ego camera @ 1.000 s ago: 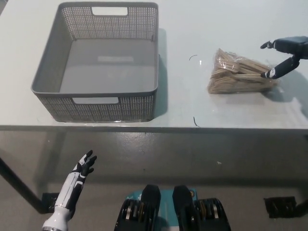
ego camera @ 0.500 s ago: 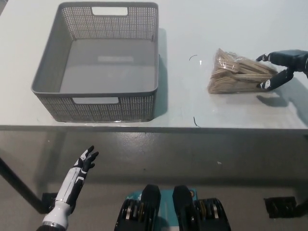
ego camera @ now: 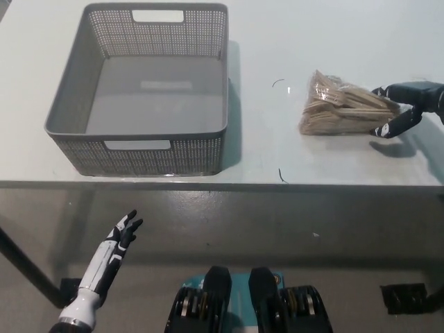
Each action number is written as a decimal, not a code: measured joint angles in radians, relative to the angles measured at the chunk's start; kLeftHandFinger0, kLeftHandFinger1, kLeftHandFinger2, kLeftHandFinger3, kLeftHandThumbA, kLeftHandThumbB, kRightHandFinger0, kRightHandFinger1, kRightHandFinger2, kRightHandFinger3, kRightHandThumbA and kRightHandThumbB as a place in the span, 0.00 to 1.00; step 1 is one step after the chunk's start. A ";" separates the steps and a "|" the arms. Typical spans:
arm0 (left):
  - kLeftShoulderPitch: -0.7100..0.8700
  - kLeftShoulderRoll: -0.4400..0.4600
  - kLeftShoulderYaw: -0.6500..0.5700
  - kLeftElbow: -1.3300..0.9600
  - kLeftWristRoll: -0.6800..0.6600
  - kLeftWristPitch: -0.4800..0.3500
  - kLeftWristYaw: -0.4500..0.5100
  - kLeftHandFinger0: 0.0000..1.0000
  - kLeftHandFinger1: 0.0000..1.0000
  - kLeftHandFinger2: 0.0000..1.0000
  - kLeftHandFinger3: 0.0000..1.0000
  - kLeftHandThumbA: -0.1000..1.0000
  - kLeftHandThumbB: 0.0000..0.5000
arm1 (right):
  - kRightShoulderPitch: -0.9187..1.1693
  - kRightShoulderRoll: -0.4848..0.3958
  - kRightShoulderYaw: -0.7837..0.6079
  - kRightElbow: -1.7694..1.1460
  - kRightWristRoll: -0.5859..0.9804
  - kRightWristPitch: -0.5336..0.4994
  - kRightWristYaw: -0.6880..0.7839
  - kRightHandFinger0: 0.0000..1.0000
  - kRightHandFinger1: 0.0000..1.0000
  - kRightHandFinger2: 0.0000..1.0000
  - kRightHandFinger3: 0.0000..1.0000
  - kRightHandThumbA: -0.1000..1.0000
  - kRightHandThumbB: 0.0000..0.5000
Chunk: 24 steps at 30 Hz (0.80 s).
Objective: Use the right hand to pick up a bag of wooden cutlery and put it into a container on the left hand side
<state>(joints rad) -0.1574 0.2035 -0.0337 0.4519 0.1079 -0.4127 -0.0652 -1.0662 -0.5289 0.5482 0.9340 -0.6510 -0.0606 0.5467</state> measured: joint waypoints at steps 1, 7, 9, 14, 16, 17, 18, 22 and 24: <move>-0.001 0.001 -0.003 0.000 0.001 -0.001 0.000 1.00 1.00 0.92 1.00 1.00 0.54 | 0.000 0.005 0.000 0.011 0.000 0.000 -0.003 1.00 1.00 1.00 1.00 0.69 1.00; -0.001 0.003 -0.015 0.003 0.009 -0.007 -0.001 1.00 1.00 0.93 1.00 0.98 0.48 | -0.003 0.022 0.000 0.054 0.000 -0.002 -0.028 1.00 1.00 1.00 1.00 0.70 1.00; -0.001 0.004 -0.016 0.003 0.011 -0.009 -0.002 1.00 1.00 0.93 1.00 0.98 0.49 | -0.006 0.027 0.000 0.069 0.000 -0.005 -0.036 1.00 1.00 1.00 1.00 0.68 1.00; -0.002 0.009 -0.022 0.004 0.013 -0.015 -0.004 1.00 1.00 0.93 1.00 0.97 0.48 | -0.023 0.045 0.003 0.116 -0.001 -0.012 -0.061 1.00 1.00 1.00 1.00 0.73 1.00; -0.001 0.009 -0.024 0.003 0.014 -0.017 -0.004 1.00 1.00 0.92 1.00 0.97 0.48 | -0.035 0.054 0.008 0.141 -0.002 -0.013 -0.067 1.00 1.00 1.00 1.00 0.73 1.00; -0.002 0.009 -0.026 0.003 0.015 -0.017 -0.004 1.00 1.00 0.92 1.00 0.96 0.49 | -0.043 0.060 0.010 0.155 -0.002 -0.014 -0.071 1.00 1.00 1.00 1.00 0.73 1.00; -0.002 0.009 -0.027 0.003 0.015 -0.018 -0.004 1.00 1.00 0.91 1.00 0.96 0.49 | -0.046 0.062 0.011 0.163 -0.002 -0.015 -0.073 1.00 1.00 1.00 1.00 0.74 1.00; -0.002 0.009 -0.033 0.004 0.017 -0.019 -0.005 1.00 0.98 0.90 1.00 0.94 0.49 | -0.072 0.084 0.025 0.219 -0.008 -0.025 -0.094 1.00 1.00 1.00 1.00 0.74 1.00; -0.004 0.009 -0.037 0.004 0.018 -0.019 -0.005 1.00 0.98 0.90 1.00 0.93 0.48 | -0.086 0.099 0.034 0.247 -0.011 -0.039 -0.108 1.00 1.00 1.00 1.00 0.76 1.00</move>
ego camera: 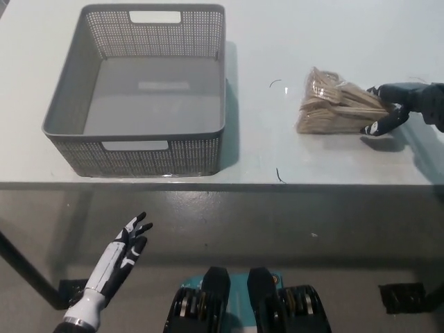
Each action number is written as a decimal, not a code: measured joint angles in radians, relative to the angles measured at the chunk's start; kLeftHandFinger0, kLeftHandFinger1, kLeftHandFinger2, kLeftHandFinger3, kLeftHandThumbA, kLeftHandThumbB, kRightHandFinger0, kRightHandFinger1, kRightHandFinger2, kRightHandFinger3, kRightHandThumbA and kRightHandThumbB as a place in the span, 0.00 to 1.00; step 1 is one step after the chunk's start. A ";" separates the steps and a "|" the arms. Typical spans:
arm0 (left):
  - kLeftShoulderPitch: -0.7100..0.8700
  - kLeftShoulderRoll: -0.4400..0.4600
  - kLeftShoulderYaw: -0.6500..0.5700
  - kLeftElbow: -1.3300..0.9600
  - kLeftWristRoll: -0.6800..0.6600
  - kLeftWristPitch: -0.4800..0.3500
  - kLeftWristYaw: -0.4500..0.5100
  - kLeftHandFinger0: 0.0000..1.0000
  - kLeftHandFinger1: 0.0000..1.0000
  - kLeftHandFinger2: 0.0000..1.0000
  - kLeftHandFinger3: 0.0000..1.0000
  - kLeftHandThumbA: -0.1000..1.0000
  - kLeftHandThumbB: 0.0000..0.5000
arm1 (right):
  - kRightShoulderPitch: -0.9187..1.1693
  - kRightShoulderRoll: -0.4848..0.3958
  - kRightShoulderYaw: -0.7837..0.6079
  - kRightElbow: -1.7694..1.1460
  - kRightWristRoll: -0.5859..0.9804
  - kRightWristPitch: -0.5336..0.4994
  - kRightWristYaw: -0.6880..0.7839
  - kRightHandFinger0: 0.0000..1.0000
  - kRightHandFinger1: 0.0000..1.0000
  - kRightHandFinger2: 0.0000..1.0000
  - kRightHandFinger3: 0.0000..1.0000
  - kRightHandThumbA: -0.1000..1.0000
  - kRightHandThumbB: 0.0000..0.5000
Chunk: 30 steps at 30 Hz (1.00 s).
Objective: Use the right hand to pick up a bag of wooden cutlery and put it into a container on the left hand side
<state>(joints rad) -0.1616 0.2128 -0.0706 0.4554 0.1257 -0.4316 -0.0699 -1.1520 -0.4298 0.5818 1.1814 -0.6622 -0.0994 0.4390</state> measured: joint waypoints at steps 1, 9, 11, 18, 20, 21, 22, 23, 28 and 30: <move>-0.001 0.000 -0.001 0.000 0.000 0.000 0.000 1.00 0.98 0.90 1.00 0.93 0.48 | -0.003 0.006 0.003 0.011 -0.001 -0.005 -0.003 1.00 1.00 1.00 1.00 0.76 1.00; -0.012 0.000 -0.003 -0.001 0.004 0.000 0.000 1.00 0.99 0.88 1.00 0.90 0.53 | -0.053 0.070 0.023 0.107 -0.012 -0.030 -0.032 1.00 1.00 1.00 1.00 0.73 1.00; -0.014 0.000 -0.003 -0.001 0.005 0.000 -0.001 1.00 0.99 0.88 1.00 0.90 0.54 | -0.060 0.079 0.025 0.116 -0.012 -0.033 -0.037 1.00 1.00 1.00 1.00 0.74 1.00; -0.020 0.001 -0.003 -0.002 0.009 0.000 -0.002 1.00 1.00 0.88 1.00 0.90 0.53 | -0.066 0.094 0.033 0.136 -0.016 -0.046 -0.054 1.00 1.00 1.00 1.00 0.64 1.00; -0.021 0.001 -0.003 -0.002 0.010 0.000 -0.002 1.00 1.00 0.88 1.00 0.90 0.54 | -0.065 0.097 0.033 0.140 -0.017 -0.048 -0.061 1.00 1.00 0.99 1.00 0.29 0.56; -0.021 0.001 -0.003 -0.002 0.010 0.000 -0.002 1.00 1.00 0.88 1.00 0.90 0.54 | -0.065 0.099 0.033 0.141 -0.017 -0.049 -0.066 0.69 0.78 0.85 0.96 0.29 0.73; -0.021 0.001 -0.003 -0.002 0.011 0.000 -0.002 1.00 1.00 0.88 1.00 0.90 0.54 | -0.063 0.100 0.032 0.142 -0.017 -0.052 -0.079 0.69 0.78 0.85 0.96 0.29 0.73; -0.021 0.001 -0.003 -0.002 0.012 0.000 -0.002 1.00 1.00 0.87 1.00 0.89 0.53 | -0.061 0.102 0.032 0.142 -0.017 -0.053 -0.089 0.14 0.26 0.37 0.43 0.03 0.56; -0.021 0.000 -0.003 -0.002 0.013 0.000 -0.003 1.00 0.96 0.86 1.00 0.91 0.54 | -0.041 0.104 0.018 0.141 -0.015 -0.071 -0.197 0.04 0.53 0.92 0.92 0.00 0.33; -0.021 0.000 -0.003 -0.002 0.013 0.000 -0.003 1.00 0.96 0.86 1.00 0.91 0.53 | -0.034 0.103 0.006 0.141 -0.012 -0.078 -0.231 0.06 0.59 0.95 0.98 0.00 0.28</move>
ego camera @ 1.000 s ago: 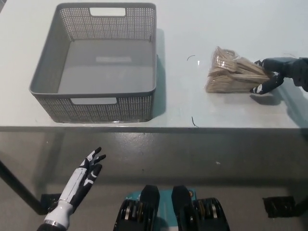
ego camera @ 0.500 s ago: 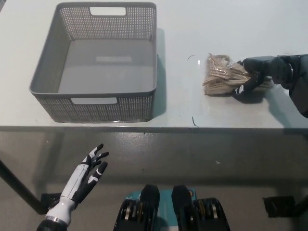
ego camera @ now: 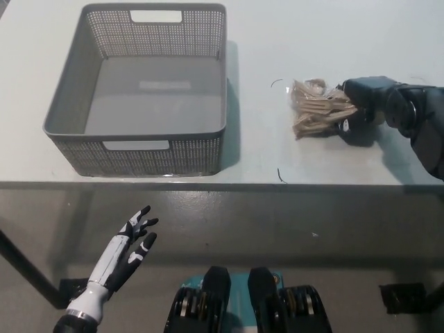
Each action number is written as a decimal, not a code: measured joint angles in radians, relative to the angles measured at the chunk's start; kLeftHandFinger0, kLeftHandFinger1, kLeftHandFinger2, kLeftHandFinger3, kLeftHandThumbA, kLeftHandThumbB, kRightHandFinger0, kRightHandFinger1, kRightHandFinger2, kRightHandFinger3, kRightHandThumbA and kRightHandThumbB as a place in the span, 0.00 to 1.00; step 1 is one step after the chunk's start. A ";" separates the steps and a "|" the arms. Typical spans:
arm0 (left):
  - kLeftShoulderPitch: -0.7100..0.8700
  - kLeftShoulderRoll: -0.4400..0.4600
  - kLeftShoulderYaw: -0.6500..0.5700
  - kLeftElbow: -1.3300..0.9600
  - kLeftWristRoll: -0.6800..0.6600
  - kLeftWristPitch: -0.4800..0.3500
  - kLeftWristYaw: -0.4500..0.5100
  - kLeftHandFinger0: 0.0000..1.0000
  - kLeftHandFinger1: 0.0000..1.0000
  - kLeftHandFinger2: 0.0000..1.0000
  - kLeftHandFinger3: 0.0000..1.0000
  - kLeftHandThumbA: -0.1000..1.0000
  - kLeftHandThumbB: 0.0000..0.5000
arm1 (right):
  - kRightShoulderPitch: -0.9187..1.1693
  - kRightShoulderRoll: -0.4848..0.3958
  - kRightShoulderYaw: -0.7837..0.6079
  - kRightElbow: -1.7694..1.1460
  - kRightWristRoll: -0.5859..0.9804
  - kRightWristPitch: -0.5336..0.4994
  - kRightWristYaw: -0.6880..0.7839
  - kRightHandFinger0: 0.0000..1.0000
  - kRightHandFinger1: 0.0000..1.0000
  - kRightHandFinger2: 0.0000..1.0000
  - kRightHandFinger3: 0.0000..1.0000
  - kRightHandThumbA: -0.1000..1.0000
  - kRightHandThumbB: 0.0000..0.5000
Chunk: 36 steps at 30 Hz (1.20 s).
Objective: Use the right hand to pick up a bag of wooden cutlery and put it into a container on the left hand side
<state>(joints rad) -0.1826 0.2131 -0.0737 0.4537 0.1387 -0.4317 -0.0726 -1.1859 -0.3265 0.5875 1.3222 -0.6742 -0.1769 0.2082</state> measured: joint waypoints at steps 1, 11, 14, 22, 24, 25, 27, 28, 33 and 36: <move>0.000 0.000 0.000 0.000 0.000 0.000 0.000 1.00 0.96 0.86 1.00 0.91 0.53 | 0.008 0.000 -0.006 0.000 0.001 -0.007 -0.023 0.06 0.59 0.96 0.98 0.00 0.28; 0.000 0.000 0.000 0.000 0.003 0.000 0.000 1.00 0.92 0.83 1.00 0.93 0.49 | 0.055 -0.001 -0.045 0.004 0.009 -0.068 -0.189 0.06 0.61 0.96 1.00 0.00 0.23; 0.000 0.002 -0.001 0.000 0.005 0.000 0.000 1.00 0.90 0.82 1.00 0.93 0.48 | 0.059 -0.003 -0.099 0.007 0.027 -0.084 -0.223 0.01 0.54 0.90 1.00 0.00 0.21; -0.001 0.010 -0.003 0.001 0.011 0.000 0.001 1.00 0.90 0.80 1.00 0.95 0.48 | 0.033 -0.027 -0.307 -0.012 0.124 -0.124 -0.268 0.00 0.41 0.78 0.86 0.00 0.26; -0.002 0.010 -0.004 0.001 0.013 0.000 0.001 1.00 0.89 0.80 1.00 0.95 0.47 | 0.012 -0.029 -0.349 -0.026 0.149 -0.124 -0.268 0.00 0.39 0.76 0.86 0.00 0.27; -0.002 0.009 -0.004 0.001 0.013 0.000 0.001 1.00 0.89 0.80 1.00 0.95 0.47 | 0.003 -0.029 -0.361 -0.031 0.156 -0.124 -0.268 0.00 0.39 0.76 0.86 0.00 0.27; -0.003 0.010 -0.004 0.001 0.015 0.000 0.001 1.00 0.90 0.79 1.00 0.94 0.49 | -0.028 -0.030 -0.392 -0.054 0.179 -0.123 -0.268 0.00 0.39 0.77 0.87 0.00 0.25; -0.002 0.010 -0.004 0.001 0.015 0.000 0.001 1.00 0.90 0.79 1.00 0.94 0.49 | -0.040 -0.029 -0.404 -0.068 0.186 -0.123 -0.268 0.00 0.35 0.77 0.83 0.00 0.24; -0.002 0.011 -0.004 0.001 0.016 0.000 0.001 1.00 0.88 0.78 1.00 0.94 0.49 | -0.084 -0.009 -0.437 -0.144 0.224 -0.120 -0.258 0.00 0.35 0.78 0.81 0.00 0.28; -0.001 0.011 -0.004 0.001 0.017 0.000 0.001 1.00 0.87 0.77 1.00 0.93 0.47 | -0.101 0.021 -0.451 -0.179 0.241 -0.111 -0.248 0.00 0.32 0.73 0.76 0.00 0.29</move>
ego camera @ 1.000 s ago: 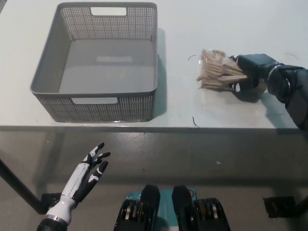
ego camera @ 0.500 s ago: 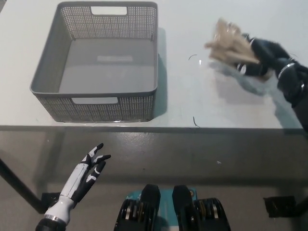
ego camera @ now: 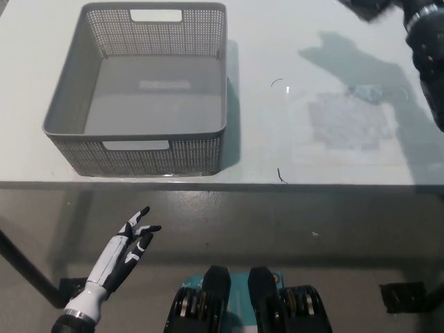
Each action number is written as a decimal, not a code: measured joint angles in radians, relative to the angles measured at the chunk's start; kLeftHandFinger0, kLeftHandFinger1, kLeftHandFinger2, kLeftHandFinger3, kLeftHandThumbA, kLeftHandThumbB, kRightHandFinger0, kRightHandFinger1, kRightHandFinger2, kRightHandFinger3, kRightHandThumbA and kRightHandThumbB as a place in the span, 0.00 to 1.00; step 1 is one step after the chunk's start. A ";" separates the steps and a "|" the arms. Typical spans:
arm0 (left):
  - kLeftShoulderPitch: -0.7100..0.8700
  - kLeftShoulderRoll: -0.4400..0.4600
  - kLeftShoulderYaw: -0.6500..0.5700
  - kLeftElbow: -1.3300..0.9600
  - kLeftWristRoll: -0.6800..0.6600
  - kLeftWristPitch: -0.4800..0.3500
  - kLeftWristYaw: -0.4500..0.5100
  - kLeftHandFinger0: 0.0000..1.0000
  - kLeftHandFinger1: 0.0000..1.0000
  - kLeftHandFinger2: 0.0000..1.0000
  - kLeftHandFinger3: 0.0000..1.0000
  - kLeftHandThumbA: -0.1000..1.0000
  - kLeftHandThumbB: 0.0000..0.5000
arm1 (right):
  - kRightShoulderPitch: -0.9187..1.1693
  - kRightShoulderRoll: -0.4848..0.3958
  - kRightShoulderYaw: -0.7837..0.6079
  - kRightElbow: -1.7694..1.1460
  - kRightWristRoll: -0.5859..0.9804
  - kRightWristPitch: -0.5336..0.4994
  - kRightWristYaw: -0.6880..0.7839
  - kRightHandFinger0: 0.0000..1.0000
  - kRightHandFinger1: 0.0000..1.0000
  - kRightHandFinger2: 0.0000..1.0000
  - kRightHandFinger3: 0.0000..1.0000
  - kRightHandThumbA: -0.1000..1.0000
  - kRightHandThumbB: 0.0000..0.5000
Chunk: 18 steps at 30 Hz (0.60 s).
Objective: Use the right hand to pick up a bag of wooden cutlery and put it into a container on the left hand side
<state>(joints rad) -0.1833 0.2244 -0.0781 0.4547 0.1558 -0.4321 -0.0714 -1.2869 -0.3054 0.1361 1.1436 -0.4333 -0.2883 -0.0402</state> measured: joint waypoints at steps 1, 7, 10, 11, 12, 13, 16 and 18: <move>0.000 0.000 0.000 0.000 0.001 0.000 0.000 1.00 0.87 0.77 1.00 0.93 0.47 | -0.004 0.009 -0.002 -0.004 0.003 0.002 0.002 0.00 0.31 0.72 0.74 0.00 0.30; 0.005 0.000 -0.004 0.000 0.002 0.000 -0.001 1.00 0.85 0.76 1.00 0.93 0.48 | -0.036 0.130 -0.005 0.002 0.024 0.022 0.006 0.00 0.35 0.74 0.60 0.00 0.24; 0.010 0.000 -0.007 0.001 0.002 0.000 -0.001 1.00 0.85 0.75 1.00 0.92 0.49 | -0.051 0.197 -0.003 0.007 0.026 0.032 0.005 0.00 0.31 0.70 0.59 0.00 0.29; 0.011 0.000 -0.009 0.001 0.002 0.000 -0.001 1.00 0.85 0.75 1.00 0.92 0.49 | -0.058 0.220 0.000 0.009 0.026 0.035 0.005 0.05 0.40 0.77 0.68 0.00 0.42; 0.011 0.000 -0.011 0.002 0.002 0.000 -0.001 1.00 0.85 0.75 1.00 0.92 0.49 | -0.065 0.242 0.003 0.011 0.026 0.038 0.004 0.01 0.35 0.75 0.68 0.00 0.33; 0.011 -0.001 -0.013 0.002 0.002 0.000 -0.001 1.00 0.84 0.76 1.00 0.92 0.46 | -0.070 0.256 0.005 0.013 0.026 0.039 0.004 0.00 0.40 0.79 0.80 0.00 0.31; 0.011 0.000 -0.021 0.002 0.002 0.000 -0.001 1.00 0.84 0.76 1.00 0.89 0.47 | -0.094 0.310 0.012 0.043 0.026 0.040 0.002 0.00 0.43 0.79 0.82 0.00 0.30; 0.012 0.000 -0.024 0.003 0.002 0.000 -0.001 1.00 0.84 0.75 1.00 0.87 0.49 | -0.105 0.345 0.016 0.064 0.026 0.039 -0.001 0.00 0.41 0.77 0.80 0.00 0.33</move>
<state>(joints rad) -0.1717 0.2242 -0.1018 0.4573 0.1574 -0.4325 -0.0726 -1.3916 0.0396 0.1519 1.2074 -0.4076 -0.2492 -0.0413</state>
